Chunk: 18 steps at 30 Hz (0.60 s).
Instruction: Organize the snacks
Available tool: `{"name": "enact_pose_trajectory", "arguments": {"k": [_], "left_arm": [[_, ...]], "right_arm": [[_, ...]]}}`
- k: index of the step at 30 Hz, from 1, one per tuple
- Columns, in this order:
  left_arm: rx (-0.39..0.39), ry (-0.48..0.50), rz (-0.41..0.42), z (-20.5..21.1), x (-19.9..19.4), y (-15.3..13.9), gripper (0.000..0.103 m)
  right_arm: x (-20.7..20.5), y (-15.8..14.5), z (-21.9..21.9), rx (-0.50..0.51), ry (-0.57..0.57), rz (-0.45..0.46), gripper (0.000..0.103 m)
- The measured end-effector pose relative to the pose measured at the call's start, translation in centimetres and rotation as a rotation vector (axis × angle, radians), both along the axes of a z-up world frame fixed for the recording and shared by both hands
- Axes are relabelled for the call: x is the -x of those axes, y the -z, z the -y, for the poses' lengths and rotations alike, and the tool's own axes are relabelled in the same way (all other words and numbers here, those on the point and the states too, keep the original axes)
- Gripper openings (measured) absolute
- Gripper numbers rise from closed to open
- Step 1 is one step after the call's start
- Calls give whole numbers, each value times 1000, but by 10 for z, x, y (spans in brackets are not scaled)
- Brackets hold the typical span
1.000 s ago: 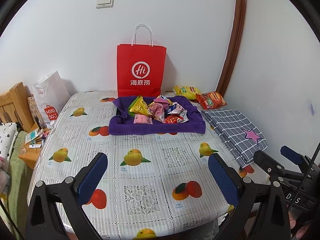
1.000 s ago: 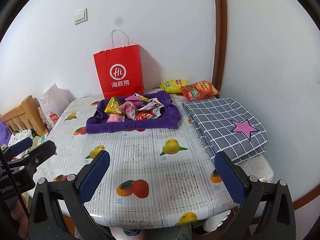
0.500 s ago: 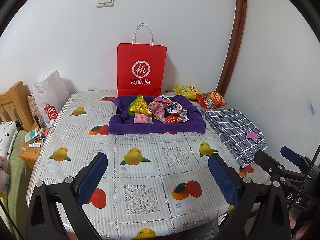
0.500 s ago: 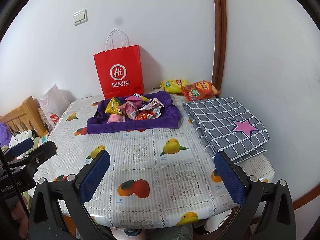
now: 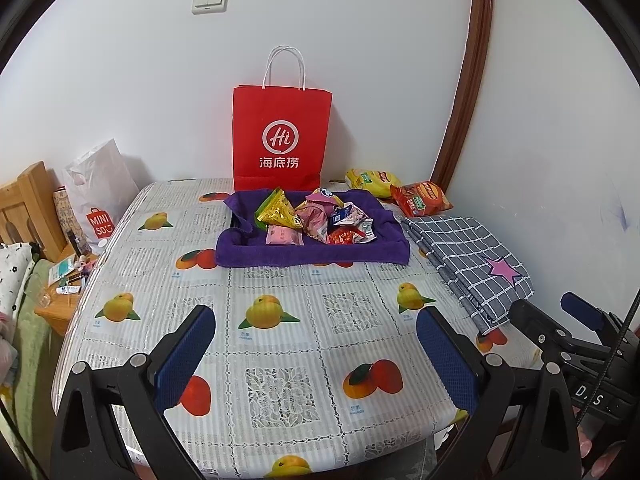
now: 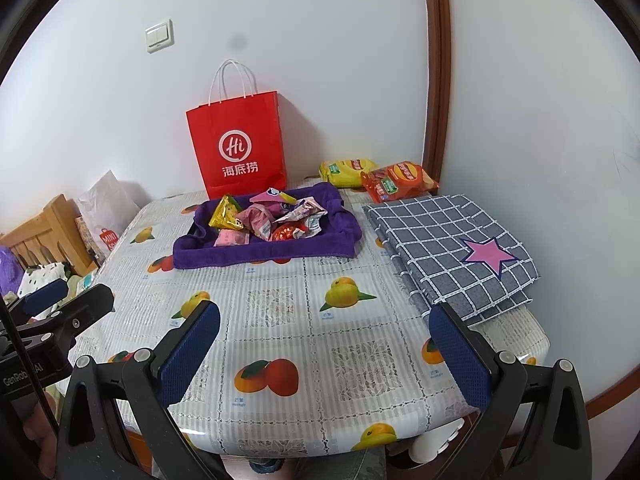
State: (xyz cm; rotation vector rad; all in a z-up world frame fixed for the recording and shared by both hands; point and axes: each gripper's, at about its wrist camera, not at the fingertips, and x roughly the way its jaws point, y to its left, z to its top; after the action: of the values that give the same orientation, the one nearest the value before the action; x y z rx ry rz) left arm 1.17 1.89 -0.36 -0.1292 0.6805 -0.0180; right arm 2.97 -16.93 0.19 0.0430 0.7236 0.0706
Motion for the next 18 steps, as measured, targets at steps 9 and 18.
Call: {"name": "enact_pose_trajectory", "arguments": {"k": [9, 18], "left_arm": [[1, -1, 0, 0, 0, 0, 102], [2, -3, 3, -1, 0, 0, 102]], "right_arm": [[1, 0, 0, -1, 0, 1, 103], [4, -1, -4, -5, -1, 11, 103]]}}
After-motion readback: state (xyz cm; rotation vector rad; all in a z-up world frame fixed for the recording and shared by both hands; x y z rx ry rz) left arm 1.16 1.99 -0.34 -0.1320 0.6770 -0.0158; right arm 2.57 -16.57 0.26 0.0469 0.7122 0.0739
